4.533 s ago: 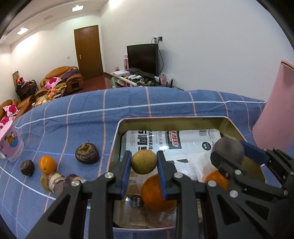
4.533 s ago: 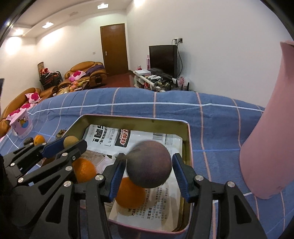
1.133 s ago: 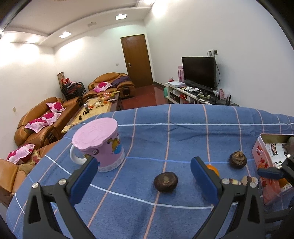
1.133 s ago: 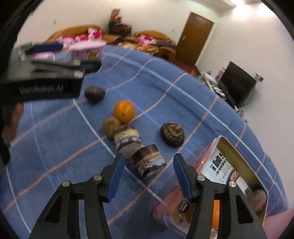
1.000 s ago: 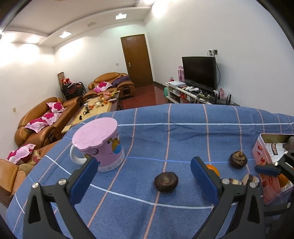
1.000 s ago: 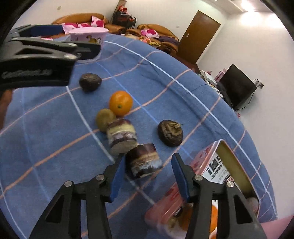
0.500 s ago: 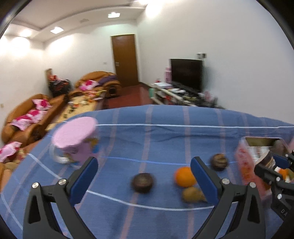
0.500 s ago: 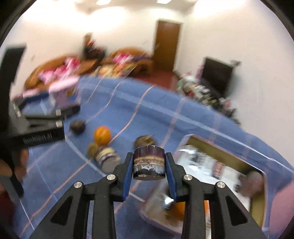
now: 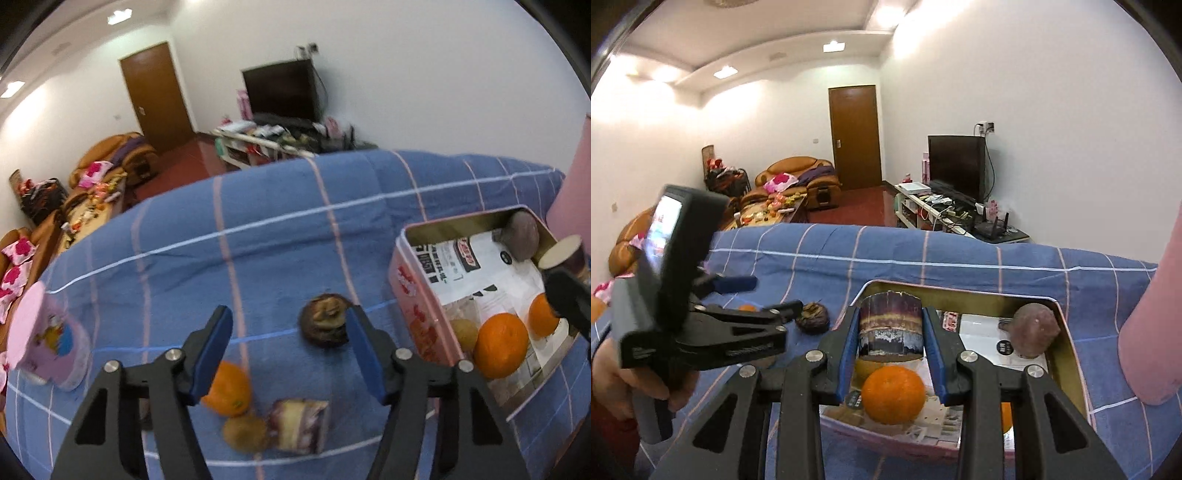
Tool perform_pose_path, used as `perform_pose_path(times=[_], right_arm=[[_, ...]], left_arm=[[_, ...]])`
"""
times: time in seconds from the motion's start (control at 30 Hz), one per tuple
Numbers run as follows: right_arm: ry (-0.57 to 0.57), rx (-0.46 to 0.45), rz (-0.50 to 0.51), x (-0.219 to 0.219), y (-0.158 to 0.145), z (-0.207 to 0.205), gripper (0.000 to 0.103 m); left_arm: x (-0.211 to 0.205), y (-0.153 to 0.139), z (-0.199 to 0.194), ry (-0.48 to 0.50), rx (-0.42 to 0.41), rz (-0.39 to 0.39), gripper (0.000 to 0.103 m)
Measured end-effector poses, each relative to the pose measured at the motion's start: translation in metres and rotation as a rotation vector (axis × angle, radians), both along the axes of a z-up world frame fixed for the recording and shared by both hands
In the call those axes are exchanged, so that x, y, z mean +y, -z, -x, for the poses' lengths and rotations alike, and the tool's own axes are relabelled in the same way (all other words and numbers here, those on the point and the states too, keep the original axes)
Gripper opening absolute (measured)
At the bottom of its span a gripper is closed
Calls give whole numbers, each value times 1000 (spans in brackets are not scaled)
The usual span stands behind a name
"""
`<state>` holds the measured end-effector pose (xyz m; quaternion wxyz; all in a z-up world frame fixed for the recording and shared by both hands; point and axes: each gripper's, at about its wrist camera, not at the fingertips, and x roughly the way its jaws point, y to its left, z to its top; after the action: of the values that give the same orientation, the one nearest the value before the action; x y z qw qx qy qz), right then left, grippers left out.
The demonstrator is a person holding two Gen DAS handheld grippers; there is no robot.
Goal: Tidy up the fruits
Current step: 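Carry the cake roll over the tin box with the right gripper while the left grasps a brown round fruit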
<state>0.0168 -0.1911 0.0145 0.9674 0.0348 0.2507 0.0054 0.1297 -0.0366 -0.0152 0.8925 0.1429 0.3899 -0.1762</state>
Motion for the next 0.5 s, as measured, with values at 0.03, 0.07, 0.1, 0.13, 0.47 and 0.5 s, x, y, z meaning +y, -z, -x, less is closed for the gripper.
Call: perform_pose_path(times=[0.03, 0.07, 0.1, 0.13, 0.47, 0.5], right_arm=[[1, 1, -5, -1, 0, -1, 36], [3, 1, -7, -1, 0, -1, 36], [4, 3, -6, -1, 1, -2, 36], [6, 4, -7, 1, 2, -2, 36], [17, 9, -20, -1, 3, 0, 36], [18, 7, -18, -1, 3, 0, 36]], left_arm=[[-4, 1, -2, 9, 12, -3, 66], [-11, 3, -5, 26, 34, -9, 65], [-15, 4, -6, 38, 44, -12, 63], [-18, 6, -7, 45, 50, -22, 59], [-13, 19, -22, 29, 124, 81, 56], [-13, 19, -22, 28, 121, 81, 55]])
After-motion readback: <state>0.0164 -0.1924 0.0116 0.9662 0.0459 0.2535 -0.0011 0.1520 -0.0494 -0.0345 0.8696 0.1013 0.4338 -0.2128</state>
